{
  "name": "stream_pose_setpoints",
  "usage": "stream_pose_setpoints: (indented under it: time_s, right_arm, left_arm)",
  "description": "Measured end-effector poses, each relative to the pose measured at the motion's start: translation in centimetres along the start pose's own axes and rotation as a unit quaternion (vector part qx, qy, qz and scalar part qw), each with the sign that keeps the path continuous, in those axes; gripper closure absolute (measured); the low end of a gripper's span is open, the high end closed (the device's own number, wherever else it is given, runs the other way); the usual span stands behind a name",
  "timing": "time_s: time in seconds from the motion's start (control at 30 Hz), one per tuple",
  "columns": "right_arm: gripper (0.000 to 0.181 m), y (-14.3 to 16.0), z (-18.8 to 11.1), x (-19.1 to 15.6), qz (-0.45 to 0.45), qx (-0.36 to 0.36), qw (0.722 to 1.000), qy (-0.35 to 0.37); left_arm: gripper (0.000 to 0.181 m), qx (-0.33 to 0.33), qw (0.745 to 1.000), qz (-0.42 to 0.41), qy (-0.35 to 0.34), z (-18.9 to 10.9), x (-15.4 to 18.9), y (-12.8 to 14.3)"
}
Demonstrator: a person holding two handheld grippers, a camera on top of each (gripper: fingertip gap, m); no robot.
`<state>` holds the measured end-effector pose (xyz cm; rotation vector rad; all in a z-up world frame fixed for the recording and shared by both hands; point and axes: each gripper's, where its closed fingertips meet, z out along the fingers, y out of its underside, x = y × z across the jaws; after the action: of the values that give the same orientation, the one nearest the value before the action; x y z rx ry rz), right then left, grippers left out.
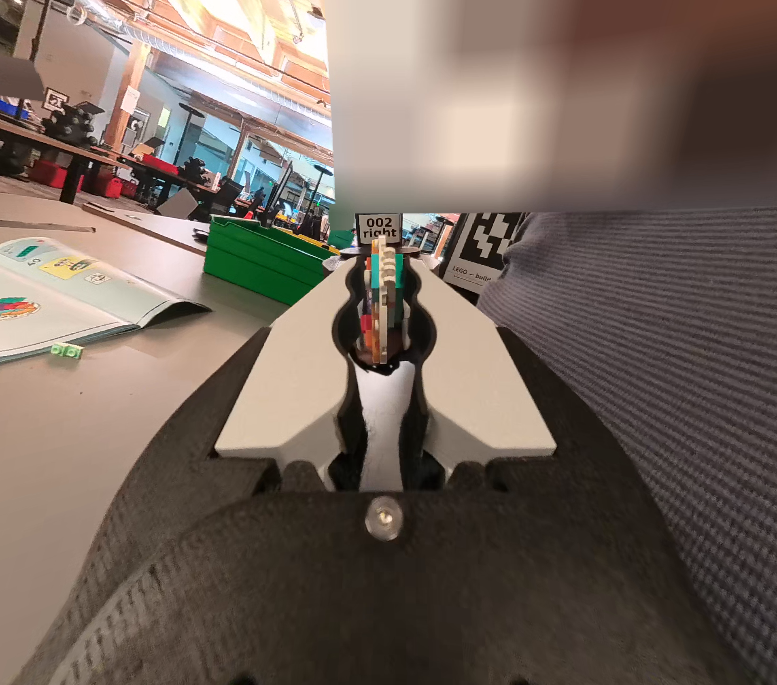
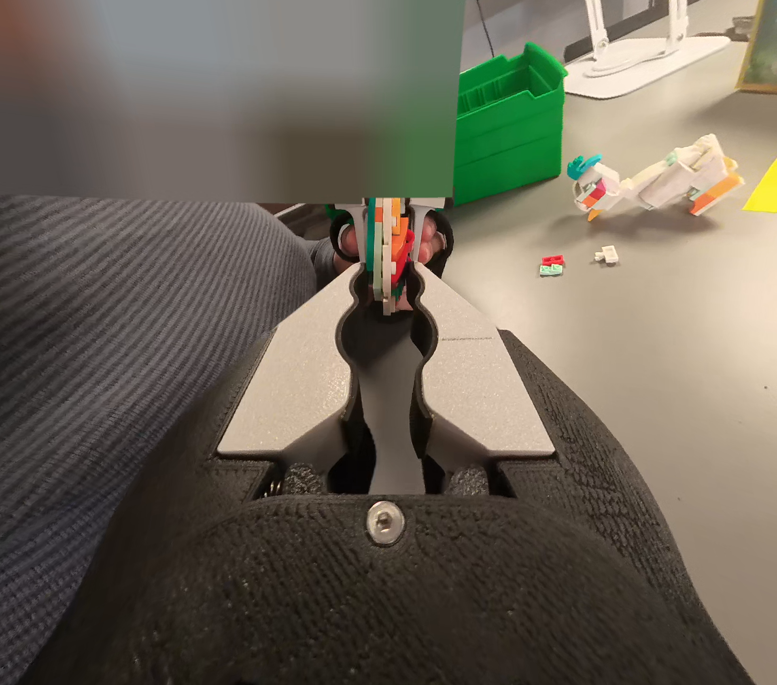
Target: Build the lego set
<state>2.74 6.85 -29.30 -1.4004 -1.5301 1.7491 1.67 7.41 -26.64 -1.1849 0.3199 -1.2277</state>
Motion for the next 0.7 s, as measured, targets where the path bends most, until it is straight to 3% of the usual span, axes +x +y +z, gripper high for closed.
stream_pose_setpoints:
  time_s: [0.17,0.53,0.7]
  right_arm:
    - [0.156,-0.1,0.6,0.0,0.003,0.003,1.0,0.0]
    - [0.166,0.3,0.4,0.0,-0.033,-0.021,0.999,0.008]
    - [0.165,0.5,0.3,0.1,-0.034,-0.028,0.999,0.009]
  left_arm:
    - [0.166,-0.017,1.0,0.017,0.002,-0.2,-0.2,0.0]
    - [0.166,-0.026,0.999,0.027,0.007,0.1,0.3,0.7]
    - [0.165,-0.046,0.999,-0.009,0.016,0.0,0.2,1.1]
